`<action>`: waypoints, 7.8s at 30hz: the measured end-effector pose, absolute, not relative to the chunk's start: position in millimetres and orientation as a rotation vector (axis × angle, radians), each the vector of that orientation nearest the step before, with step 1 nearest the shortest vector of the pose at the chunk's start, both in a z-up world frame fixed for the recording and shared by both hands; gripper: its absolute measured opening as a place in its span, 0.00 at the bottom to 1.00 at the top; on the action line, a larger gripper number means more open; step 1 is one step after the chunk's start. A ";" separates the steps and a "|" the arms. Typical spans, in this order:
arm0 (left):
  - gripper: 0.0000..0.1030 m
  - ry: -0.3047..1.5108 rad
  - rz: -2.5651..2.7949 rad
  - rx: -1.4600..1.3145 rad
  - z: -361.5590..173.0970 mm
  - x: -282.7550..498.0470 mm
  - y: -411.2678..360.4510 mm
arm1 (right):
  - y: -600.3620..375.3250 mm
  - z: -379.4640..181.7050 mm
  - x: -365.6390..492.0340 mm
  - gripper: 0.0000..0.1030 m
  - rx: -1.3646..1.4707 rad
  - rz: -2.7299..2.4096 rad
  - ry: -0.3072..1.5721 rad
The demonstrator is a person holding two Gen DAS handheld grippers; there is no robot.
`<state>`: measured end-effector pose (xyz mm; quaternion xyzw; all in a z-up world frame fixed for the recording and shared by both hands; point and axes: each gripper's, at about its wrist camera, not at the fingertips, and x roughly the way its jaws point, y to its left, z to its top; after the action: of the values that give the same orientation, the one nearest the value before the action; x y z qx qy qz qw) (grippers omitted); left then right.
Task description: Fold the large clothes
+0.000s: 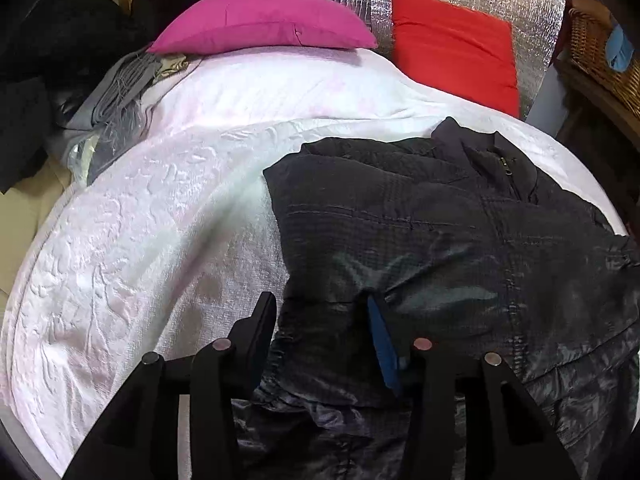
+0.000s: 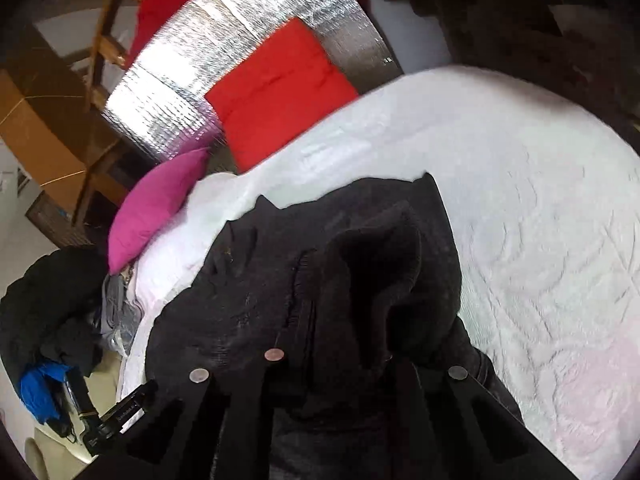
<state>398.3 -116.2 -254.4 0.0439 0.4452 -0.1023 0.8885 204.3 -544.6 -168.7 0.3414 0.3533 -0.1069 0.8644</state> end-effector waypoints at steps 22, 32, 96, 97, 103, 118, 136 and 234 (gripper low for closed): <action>0.67 1.022 -0.304 -0.064 -257.7 411.8 -98.8 | -561.3 -200.7 217.3 0.72 0.931 -0.070 0.814; 0.61 1.055 -0.401 -0.278 -259.9 439.4 -89.2 | -548.2 -208.3 240.1 0.37 0.813 -0.155 0.831; 0.72 0.980 -0.275 0.132 -262.4 403.1 -129.6 | -535.7 -122.7 209.8 0.75 0.456 -0.366 0.582; 0.72 0.975 -0.271 0.141 -262.5 402.4 -131.0 | -525.9 -125.6 217.8 0.66 0.412 -0.341 0.600; 0.72 0.968 -0.260 0.156 -263.6 402.2 -134.4 | -494.0 -168.2 263.7 0.52 0.296 -0.313 0.800; 0.78 0.926 -0.200 0.188 -257.1 389.7 -129.7 | -470.6 -157.8 227.5 0.53 0.235 -0.243 0.898; 0.79 1.029 -0.386 -0.060 -253.3 414.7 -91.6 | -602.0 -186.0 198.0 0.82 0.865 -0.283 0.804; 0.80 0.713 -0.140 0.274 -181.0 127.9 -32.7 | -360.2 -106.9 1.9 0.69 0.288 -0.174 0.830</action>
<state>127.9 -32.7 -181.0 0.1337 0.3476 -0.0683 0.9256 1.9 -360.2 -106.9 0.1394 0.4013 -0.0841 0.9013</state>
